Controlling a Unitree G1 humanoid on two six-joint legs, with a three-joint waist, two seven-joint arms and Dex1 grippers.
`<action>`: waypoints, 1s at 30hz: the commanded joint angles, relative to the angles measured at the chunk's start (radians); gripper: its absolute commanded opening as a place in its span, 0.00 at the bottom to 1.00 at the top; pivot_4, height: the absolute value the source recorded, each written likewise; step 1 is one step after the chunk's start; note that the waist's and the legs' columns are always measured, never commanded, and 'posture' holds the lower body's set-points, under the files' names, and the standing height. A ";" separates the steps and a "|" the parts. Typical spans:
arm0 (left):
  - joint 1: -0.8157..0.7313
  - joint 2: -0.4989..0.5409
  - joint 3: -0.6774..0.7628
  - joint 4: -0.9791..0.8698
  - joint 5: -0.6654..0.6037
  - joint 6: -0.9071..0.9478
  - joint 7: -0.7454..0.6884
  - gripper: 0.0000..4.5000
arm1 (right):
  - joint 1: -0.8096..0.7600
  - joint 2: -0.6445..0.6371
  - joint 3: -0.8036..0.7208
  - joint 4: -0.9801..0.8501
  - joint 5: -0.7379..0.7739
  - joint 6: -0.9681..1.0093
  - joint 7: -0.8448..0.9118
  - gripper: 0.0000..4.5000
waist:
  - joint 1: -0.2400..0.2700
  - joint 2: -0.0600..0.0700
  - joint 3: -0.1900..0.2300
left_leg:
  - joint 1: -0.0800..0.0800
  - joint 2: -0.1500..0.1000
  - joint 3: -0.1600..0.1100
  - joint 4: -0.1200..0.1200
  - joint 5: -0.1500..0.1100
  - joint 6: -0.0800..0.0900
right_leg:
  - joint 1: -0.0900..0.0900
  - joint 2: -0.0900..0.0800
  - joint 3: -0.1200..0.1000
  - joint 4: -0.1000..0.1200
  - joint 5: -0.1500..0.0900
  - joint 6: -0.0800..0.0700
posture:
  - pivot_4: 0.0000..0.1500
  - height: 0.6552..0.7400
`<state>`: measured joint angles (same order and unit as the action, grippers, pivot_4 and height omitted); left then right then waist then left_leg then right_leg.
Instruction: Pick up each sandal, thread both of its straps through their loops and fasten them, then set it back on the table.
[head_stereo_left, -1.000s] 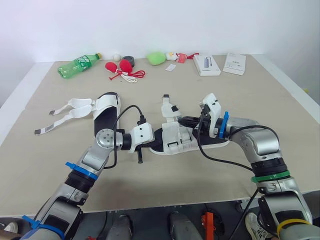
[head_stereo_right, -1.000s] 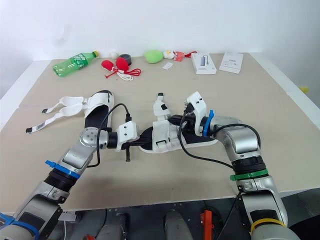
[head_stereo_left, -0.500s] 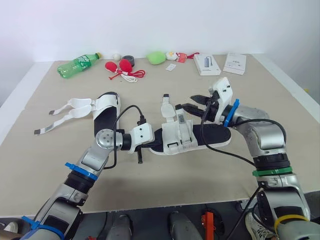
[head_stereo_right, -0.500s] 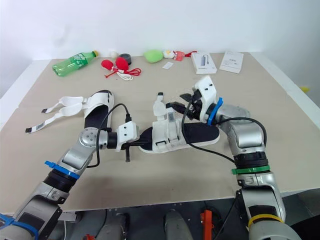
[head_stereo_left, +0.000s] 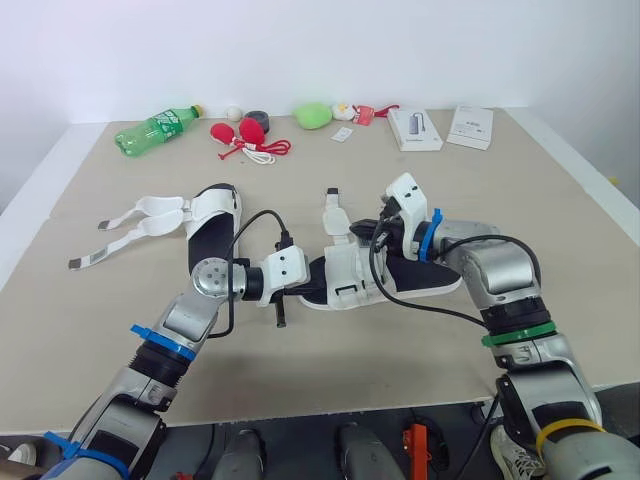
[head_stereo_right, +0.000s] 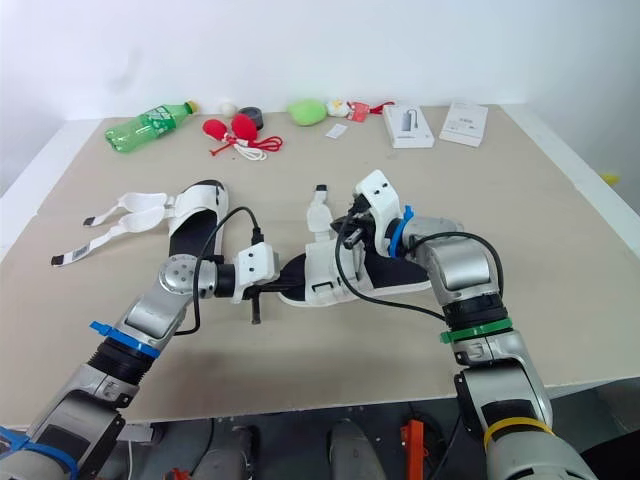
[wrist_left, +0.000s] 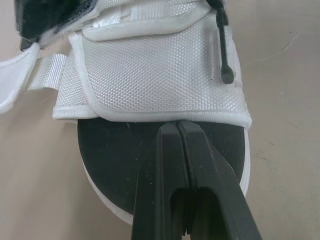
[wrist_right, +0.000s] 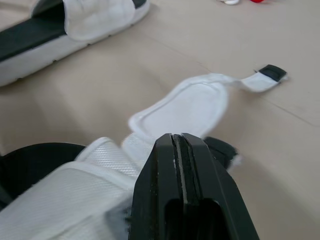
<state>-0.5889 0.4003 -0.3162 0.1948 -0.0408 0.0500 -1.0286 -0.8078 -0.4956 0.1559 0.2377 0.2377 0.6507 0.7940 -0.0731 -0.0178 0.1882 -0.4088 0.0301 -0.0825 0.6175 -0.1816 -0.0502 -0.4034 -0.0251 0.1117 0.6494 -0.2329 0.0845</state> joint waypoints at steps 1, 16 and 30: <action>0.019 0.004 -0.013 -0.009 0.009 0.013 -0.005 0.00 | -0.008 -0.030 0.036 0.005 -0.037 0.047 0.026 0.00 | 0.000 0.000 0.000 | 0.000 0.000 0.000 0.000 0.000 0.000 | 0.000 0.000 0.000 0.000 0.000 0.000 | 1.00 1.00; 0.031 0.035 -0.013 -0.051 -0.080 0.006 -0.141 0.00 | 0.119 -0.133 0.067 -0.184 -0.005 0.284 0.081 0.00 | 0.003 0.000 -0.001 | 0.000 0.000 0.000 -0.001 -0.002 0.001 | 0.000 0.000 0.000 0.000 -0.004 -0.001 | 1.00 1.00; 0.033 0.044 -0.035 -0.029 -0.046 -0.032 -0.142 0.00 | -0.040 -0.046 -0.102 -0.043 0.066 0.259 0.003 0.31 | 0.000 0.000 -0.001 | 0.001 0.000 0.000 0.000 -0.002 0.001 | 0.000 0.000 0.000 0.000 -0.002 0.000 | 1.00 1.00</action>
<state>-0.5607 0.4442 -0.3378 0.1550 -0.1031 0.0177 -1.1662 -0.8024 -0.5537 0.0947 0.1977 0.2643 0.8853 0.7908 -0.0733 -0.0179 0.1876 -0.4086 0.0303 -0.0823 0.6176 -0.1838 -0.0491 -0.4035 -0.0252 0.1114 0.6494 -0.2344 0.0842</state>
